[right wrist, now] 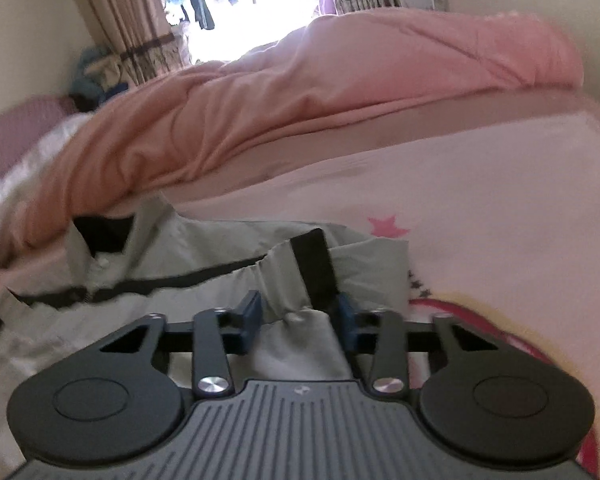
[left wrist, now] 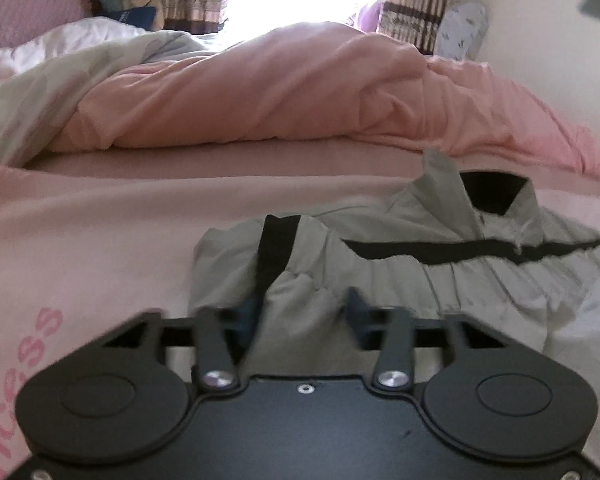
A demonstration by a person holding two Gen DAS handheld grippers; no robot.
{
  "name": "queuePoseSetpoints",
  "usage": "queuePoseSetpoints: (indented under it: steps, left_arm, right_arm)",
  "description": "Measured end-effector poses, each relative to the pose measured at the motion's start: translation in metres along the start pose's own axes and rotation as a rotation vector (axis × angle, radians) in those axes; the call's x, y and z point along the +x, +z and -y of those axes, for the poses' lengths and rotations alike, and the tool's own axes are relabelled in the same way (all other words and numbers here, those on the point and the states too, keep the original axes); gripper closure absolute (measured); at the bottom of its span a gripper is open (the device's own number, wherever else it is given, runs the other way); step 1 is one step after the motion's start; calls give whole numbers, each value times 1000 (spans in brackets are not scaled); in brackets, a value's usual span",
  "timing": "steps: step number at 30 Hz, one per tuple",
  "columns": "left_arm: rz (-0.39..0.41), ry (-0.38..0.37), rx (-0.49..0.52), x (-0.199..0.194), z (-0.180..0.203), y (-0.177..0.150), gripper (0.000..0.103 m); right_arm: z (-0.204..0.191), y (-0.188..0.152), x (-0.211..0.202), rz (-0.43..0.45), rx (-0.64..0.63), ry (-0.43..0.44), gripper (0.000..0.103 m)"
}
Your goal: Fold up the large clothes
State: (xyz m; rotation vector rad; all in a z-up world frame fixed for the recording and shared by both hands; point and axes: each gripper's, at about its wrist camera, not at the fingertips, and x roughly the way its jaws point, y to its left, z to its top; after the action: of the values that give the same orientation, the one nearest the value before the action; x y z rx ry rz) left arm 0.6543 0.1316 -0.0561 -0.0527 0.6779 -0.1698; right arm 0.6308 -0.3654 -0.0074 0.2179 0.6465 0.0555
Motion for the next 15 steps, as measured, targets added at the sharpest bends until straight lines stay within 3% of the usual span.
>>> queuePoseSetpoints:
  steps: [1, 6, 8, 11, 15]
  left_arm:
    - [15, 11, 18, -4, 2, -1, 88]
    - [190, 51, 47, -36, 14, 2, 93]
    - [164, 75, 42, -31, 13, 6, 92]
    - [40, 87, 10, -1, 5, 6, 89]
    - [-4, 88, -28, 15, -9, -3, 79]
  right_arm:
    - [-1, -1, 0, 9, -14, -5, 82]
    - [-6, 5, -24, 115, 8, -16, 84]
    - [-8, 9, -23, 123, 10, -33, 84]
    - [-4, 9, 3, 27, 13, -71, 84]
    - [1, 0, 17, 19, 41, -74, 82]
